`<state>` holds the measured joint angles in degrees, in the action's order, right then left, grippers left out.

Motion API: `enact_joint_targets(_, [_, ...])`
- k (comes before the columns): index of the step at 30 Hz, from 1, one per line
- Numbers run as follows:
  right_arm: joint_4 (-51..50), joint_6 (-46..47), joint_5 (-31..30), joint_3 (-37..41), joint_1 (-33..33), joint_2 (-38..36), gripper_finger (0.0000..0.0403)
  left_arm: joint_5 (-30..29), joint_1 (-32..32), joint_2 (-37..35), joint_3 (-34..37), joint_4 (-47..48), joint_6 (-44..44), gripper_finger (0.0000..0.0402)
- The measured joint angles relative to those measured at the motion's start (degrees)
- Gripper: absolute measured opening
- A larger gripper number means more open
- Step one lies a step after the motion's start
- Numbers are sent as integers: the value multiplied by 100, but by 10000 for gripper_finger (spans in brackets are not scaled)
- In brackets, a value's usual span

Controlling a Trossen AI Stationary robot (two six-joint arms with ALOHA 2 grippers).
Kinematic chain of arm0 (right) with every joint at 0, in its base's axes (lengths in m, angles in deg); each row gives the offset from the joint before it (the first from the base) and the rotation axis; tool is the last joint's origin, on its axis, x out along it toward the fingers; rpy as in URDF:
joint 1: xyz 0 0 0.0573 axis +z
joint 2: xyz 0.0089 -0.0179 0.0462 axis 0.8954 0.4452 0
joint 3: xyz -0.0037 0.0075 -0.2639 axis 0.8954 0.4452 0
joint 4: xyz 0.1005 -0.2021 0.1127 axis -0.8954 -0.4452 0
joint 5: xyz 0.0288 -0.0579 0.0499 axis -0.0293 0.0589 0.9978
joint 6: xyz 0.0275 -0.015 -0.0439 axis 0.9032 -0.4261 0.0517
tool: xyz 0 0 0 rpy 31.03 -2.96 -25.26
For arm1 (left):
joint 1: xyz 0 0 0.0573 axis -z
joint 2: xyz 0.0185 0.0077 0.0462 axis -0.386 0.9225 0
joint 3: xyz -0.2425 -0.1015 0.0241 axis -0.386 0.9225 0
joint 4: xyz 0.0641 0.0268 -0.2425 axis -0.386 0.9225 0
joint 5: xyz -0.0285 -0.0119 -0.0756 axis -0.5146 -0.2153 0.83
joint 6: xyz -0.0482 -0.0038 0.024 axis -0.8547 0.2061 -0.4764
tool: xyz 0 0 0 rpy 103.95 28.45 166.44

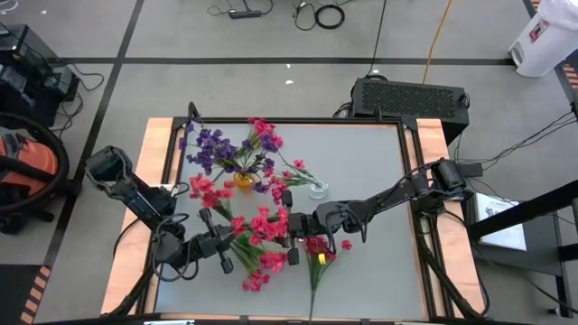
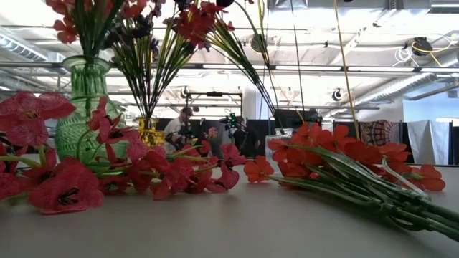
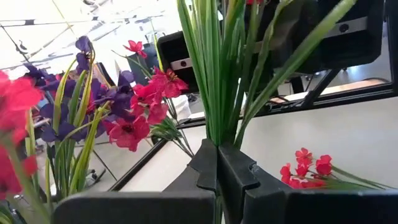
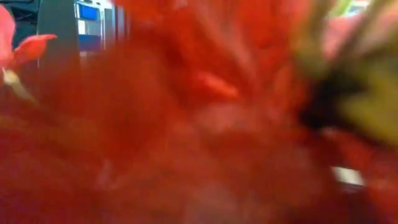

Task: Sort flowers into vase by color
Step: Put the left orange flowers into the green vase

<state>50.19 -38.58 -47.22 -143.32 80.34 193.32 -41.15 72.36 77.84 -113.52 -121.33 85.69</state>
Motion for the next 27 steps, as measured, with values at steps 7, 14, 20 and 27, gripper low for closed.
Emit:
enact_joint_targets(7, [43,0,4,0,20,0,148,146,-1,0,0,-10,-8,0])
enact_joint_targets(14, [106,-2,9,0,22,0,148,327,-7,0,0,-198,-9,0])
enact_joint_targets(20, [408,-34,15,0,20,0,148,660,-79,0,2,-366,-23,3])
enact_joint_targets(27, [432,-42,15,2,20,0,138,754,-147,0,2,-352,-151,4])
